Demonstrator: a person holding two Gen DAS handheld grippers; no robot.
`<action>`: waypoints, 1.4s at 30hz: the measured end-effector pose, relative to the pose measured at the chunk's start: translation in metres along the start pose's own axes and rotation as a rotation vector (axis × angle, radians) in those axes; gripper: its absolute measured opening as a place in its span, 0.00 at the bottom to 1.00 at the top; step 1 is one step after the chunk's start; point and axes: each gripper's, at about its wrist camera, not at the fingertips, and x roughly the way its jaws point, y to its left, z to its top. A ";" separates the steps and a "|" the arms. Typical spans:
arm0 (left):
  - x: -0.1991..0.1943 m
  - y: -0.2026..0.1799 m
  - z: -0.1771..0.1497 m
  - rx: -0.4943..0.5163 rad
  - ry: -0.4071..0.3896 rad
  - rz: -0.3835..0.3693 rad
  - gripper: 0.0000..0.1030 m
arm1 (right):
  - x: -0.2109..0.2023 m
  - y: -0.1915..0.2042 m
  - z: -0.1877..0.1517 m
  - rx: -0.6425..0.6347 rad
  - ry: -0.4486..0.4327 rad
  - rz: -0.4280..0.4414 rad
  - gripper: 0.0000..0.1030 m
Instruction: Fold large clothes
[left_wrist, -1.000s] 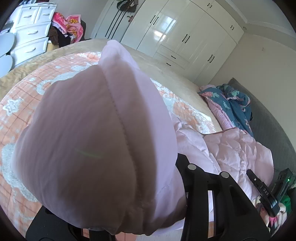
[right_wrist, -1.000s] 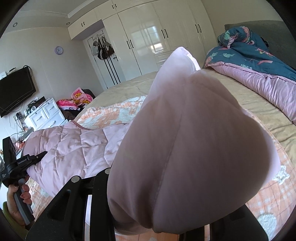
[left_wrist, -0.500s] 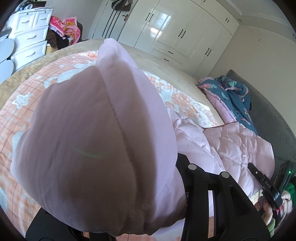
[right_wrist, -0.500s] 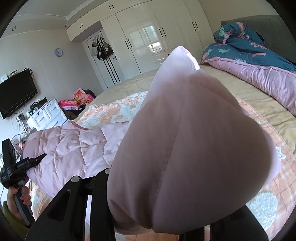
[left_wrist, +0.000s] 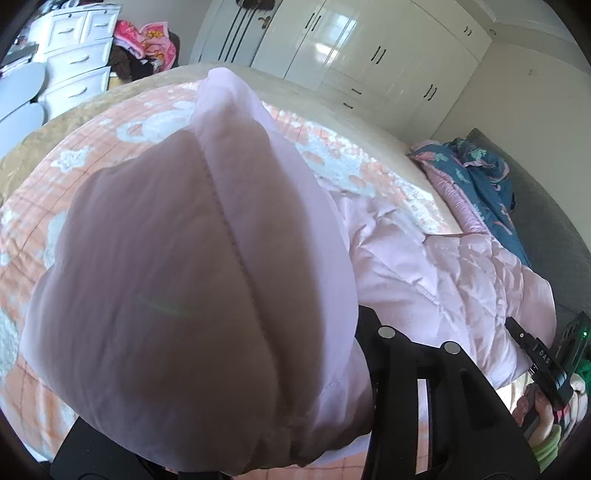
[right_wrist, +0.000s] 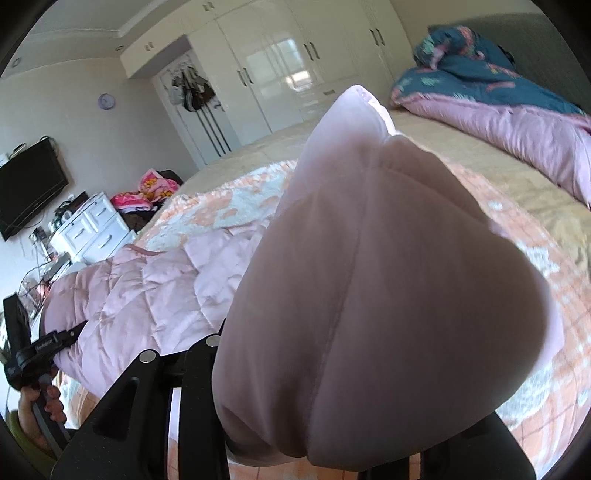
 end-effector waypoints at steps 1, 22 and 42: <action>0.002 0.002 -0.001 -0.003 0.005 0.005 0.34 | 0.002 -0.002 -0.001 0.014 0.013 -0.008 0.35; -0.005 0.018 -0.018 -0.053 0.069 0.042 0.63 | -0.017 -0.027 -0.035 0.228 0.104 -0.085 0.93; -0.103 -0.011 -0.031 0.068 -0.049 0.076 0.91 | -0.138 0.046 -0.039 -0.064 -0.112 -0.096 0.96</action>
